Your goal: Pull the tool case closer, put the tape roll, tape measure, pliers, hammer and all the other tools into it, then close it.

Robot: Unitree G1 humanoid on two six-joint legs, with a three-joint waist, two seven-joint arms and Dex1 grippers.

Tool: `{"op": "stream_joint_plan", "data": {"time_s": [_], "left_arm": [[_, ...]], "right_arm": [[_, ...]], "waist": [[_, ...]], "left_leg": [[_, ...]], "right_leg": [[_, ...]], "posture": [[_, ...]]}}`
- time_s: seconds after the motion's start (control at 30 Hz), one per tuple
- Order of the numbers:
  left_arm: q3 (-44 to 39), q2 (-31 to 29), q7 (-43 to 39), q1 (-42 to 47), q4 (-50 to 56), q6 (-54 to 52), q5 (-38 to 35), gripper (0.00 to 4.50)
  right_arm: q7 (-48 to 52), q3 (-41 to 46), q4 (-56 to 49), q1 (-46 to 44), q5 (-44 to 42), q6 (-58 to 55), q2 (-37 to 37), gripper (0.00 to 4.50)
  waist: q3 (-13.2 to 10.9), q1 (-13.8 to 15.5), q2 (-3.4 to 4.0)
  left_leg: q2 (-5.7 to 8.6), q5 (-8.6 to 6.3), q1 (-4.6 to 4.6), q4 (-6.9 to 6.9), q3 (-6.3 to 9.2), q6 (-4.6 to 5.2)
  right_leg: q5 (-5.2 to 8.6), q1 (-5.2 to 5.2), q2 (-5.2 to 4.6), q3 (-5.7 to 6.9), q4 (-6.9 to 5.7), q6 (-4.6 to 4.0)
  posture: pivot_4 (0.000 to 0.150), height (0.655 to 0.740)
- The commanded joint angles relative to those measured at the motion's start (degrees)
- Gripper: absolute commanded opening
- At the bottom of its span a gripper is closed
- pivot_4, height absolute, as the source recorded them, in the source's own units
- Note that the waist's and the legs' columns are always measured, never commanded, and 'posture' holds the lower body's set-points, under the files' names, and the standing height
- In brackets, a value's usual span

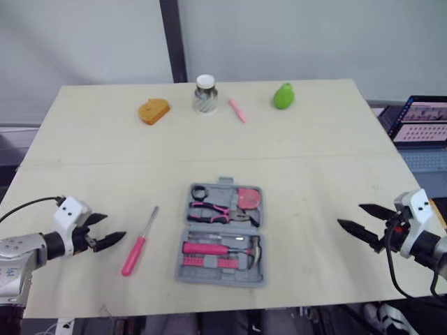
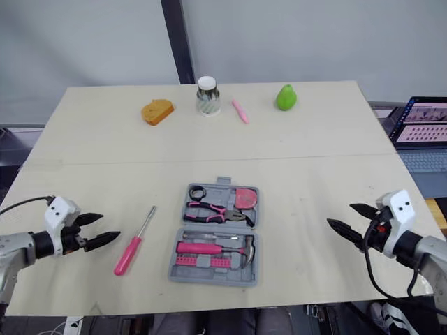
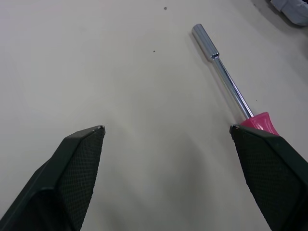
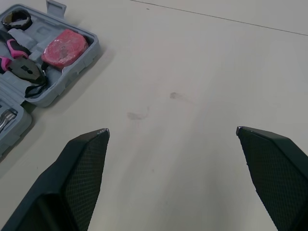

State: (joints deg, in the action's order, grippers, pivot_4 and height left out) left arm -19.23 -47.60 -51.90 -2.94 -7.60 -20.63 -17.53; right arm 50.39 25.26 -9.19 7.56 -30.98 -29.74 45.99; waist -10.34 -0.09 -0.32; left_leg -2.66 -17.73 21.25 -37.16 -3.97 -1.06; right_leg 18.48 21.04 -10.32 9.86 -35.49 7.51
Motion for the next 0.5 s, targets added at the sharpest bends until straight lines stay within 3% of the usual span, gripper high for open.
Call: {"op": "stream_joint_plan", "data": {"time_s": [0.03, 0.33, 0.5], "left_arm": [[-3.4, 1.1, 1.4, -1.7, 3.7, -0.3, -2.2, 4.45], [-8.2, 10.0, 9.8, -9.5, 17.0, -4.4, -6.6, 4.45], [-4.9, 16.0, 15.4, -15.0, 24.7, -4.4, -4.5, 4.45]], "right_arm": [[-0.7, 1.0, -2.8, -0.4, -1.4, -1.0, -0.1, 4.50], [0.4, -2.7, -13.2, -3.8, -6.0, -7.3, 1.7, 4.50], [1.4, -9.5, -18.2, -12.8, -8.6, -10.9, 3.5, 4.50]], "waist": [[0.0, 0.1, 0.00], [0.0, -0.1, -0.02], [0.0, 0.0, -0.06]], "left_leg": [[0.00, 0.00, -0.01, 0.00, -0.03, 0.00], [-0.05, -0.04, -0.03, 0.00, -0.25, 0.02], [-0.08, -0.10, -0.02, -0.04, -0.49, 0.06]], "right_leg": [[0.00, 0.01, 0.00, -0.03, 0.00, 0.00], [-0.01, 0.17, 0.04, -0.36, -0.05, -0.01], [-0.01, 0.34, 0.08, -0.64, -0.06, -0.02]], "posture": [[0.150, 0.7400], [0.150, 0.7400], [0.150, 0.7400]]}}
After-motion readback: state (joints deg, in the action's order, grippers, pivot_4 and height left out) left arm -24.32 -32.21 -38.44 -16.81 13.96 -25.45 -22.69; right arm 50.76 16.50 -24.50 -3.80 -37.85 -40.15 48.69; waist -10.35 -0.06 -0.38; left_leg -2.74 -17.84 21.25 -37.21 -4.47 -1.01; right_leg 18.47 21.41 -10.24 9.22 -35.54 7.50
